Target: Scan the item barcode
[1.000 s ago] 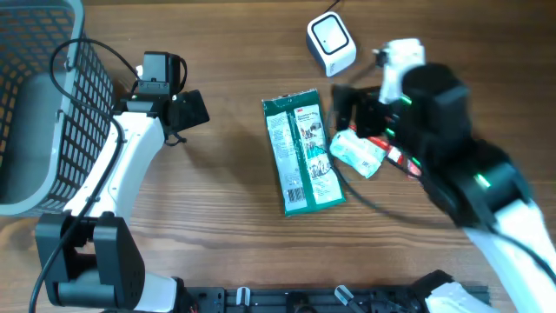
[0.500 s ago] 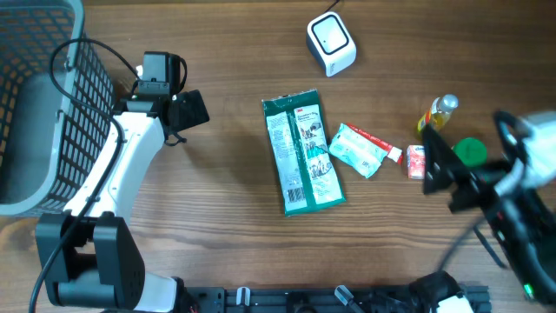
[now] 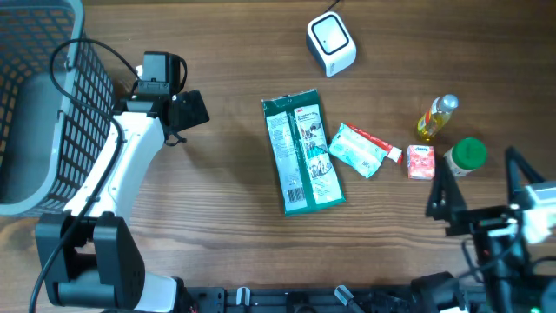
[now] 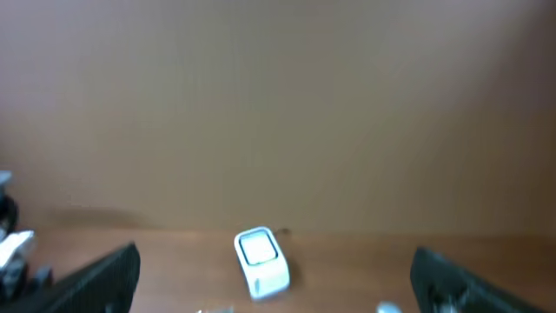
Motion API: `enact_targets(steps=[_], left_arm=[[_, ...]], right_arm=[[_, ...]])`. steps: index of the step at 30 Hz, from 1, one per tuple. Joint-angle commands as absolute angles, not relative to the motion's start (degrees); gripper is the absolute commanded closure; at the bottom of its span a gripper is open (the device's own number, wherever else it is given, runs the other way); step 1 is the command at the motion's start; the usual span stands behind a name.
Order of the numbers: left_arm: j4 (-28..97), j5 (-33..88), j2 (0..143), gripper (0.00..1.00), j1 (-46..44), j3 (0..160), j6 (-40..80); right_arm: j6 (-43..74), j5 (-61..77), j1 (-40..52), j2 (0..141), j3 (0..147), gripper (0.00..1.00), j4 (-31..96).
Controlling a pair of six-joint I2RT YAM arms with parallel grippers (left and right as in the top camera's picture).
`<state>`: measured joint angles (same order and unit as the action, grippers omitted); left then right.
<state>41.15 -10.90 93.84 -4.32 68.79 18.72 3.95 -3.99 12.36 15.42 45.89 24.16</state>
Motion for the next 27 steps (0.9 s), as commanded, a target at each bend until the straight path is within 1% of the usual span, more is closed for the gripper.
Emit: enact_targets(steps=[1, 3, 6, 8, 13, 24, 27], left_arm=[[41.2, -11.6, 93.9, 0.00, -4.1, 69.0, 18.0], [41.2, -11.6, 93.9, 0.00, -4.1, 69.0, 18.0], [41.2, -11.6, 93.9, 0.00, -4.1, 69.0, 18.0], [41.2, -11.6, 93.9, 0.00, -4.1, 69.0, 18.0], [41.2, -11.6, 93.9, 0.00, -4.1, 69.0, 18.0], [41.2, -11.6, 93.9, 0.00, -4.1, 69.0, 18.0], [41.2, -11.6, 93.9, 0.00, -4.1, 69.0, 18.0]], right_arm=[[3.2, 2.9, 10.0, 9.7, 33.8, 0.00, 9.2], [3.2, 5.5, 8.9, 6.9, 26.6, 0.00, -1.6], [4.8, 6.5, 8.1, 3.9, 19.4, 0.00, -11.0], [6.6, 6.5, 7.5, 1.9, 15.5, 0.00, -14.0], [11.0, 6.5, 5.4, 0.2, 9.1, 0.00, -14.3], [10.7, 6.1, 5.0, 0.2, 0.5, 0.00, -12.8], [10.6, 6.1, 5.0, 0.2, 0.3, 0.00, -8.5]])
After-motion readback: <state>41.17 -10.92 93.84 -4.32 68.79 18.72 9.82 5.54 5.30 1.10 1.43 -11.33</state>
